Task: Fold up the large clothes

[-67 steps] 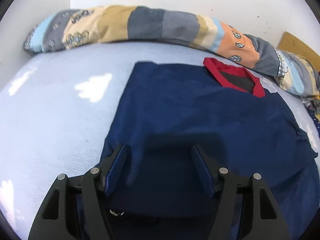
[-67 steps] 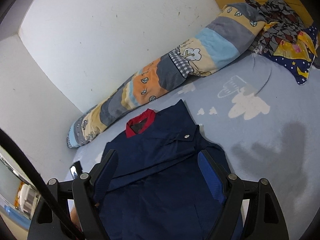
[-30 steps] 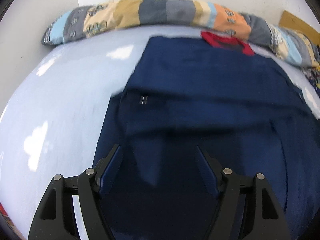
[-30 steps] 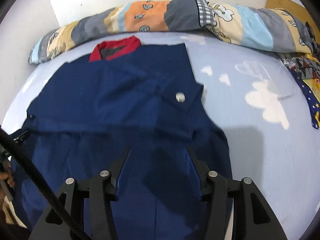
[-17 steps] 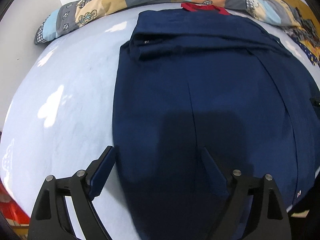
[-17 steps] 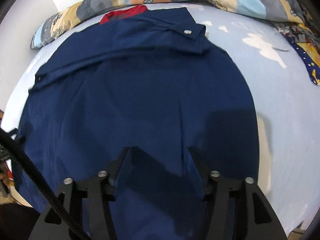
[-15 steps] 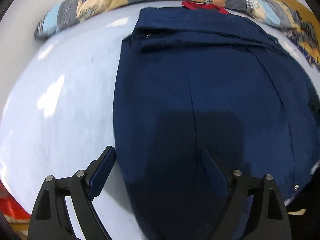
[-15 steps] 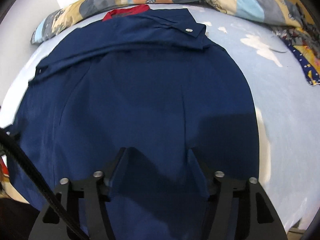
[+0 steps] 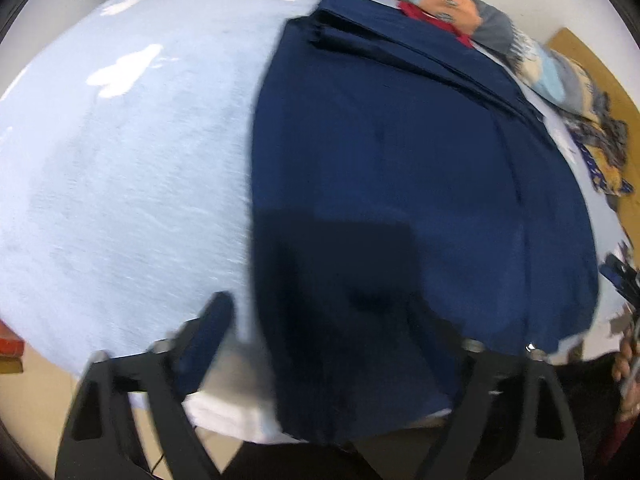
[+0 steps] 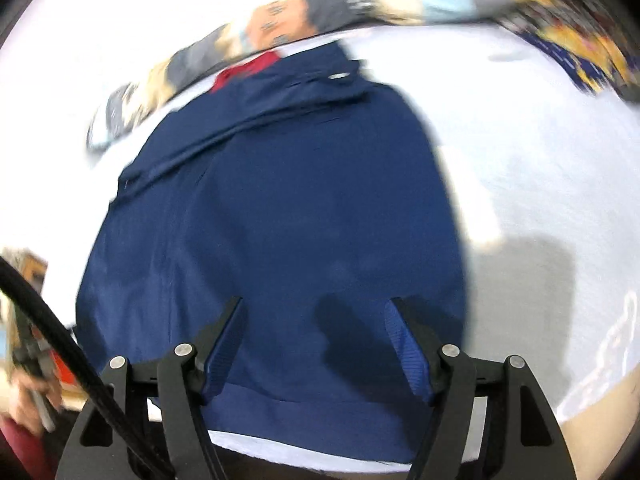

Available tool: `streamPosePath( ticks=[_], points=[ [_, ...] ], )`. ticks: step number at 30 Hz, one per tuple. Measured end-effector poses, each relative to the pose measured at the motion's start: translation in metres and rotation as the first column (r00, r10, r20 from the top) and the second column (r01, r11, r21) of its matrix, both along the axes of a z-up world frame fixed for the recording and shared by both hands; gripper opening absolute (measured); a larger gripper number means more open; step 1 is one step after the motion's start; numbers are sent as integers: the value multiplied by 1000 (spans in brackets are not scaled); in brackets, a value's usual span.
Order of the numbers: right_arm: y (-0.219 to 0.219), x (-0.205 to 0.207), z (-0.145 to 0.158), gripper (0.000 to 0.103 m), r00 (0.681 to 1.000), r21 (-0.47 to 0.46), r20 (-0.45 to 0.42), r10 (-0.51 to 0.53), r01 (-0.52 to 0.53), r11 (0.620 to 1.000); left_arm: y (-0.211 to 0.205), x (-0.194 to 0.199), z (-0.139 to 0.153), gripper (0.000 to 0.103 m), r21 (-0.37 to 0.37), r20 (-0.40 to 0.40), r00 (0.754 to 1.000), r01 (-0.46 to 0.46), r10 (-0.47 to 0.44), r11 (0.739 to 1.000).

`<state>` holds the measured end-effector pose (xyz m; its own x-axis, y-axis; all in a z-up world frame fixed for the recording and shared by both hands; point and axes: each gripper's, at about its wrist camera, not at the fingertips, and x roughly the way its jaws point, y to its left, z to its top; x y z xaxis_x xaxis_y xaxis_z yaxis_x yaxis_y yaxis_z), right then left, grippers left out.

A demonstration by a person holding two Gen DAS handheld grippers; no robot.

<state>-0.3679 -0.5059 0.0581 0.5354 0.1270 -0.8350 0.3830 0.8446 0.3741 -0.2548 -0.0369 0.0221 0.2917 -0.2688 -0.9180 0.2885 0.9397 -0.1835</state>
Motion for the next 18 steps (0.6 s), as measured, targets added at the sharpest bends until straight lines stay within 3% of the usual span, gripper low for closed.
streamPosePath(
  ticks=[1,4,7,12,14,15,17,18],
  points=[
    [-13,-8,-2,76,999,27,-5,-41,41,999,-2,-2,-2,55,25,-2,1000,10,-9,1000],
    [-50,-33,-18,76,983,148,-42,-179,183,972,0,-2,-2,50,23,-5,1000,10,-10,1000],
    [-61,-48,-38,76,974,263,-82,-211,226,938,12,0,-3,50,-33,-44,999,-29,28,999],
    [-53,-55,-47,75,979,299,-97,-179,200,933,16,-6,-7,61,-43,-71,997,4,-7,999],
    [-44,-52,-51,66,983,295,-103,-155,179,939,6,-9,-7,61,-53,-73,996,51,-55,997],
    [-37,-53,-52,56,987,309,-97,-131,155,938,3,-12,-5,61,-56,-67,995,70,-73,996],
    [-21,-55,-50,56,994,275,-84,-73,93,957,2,-15,-2,43,-64,-55,994,91,-95,994],
    [-14,-53,-47,52,997,278,-67,-50,67,958,3,-14,-3,40,-80,-65,993,92,-97,993]
  ],
)
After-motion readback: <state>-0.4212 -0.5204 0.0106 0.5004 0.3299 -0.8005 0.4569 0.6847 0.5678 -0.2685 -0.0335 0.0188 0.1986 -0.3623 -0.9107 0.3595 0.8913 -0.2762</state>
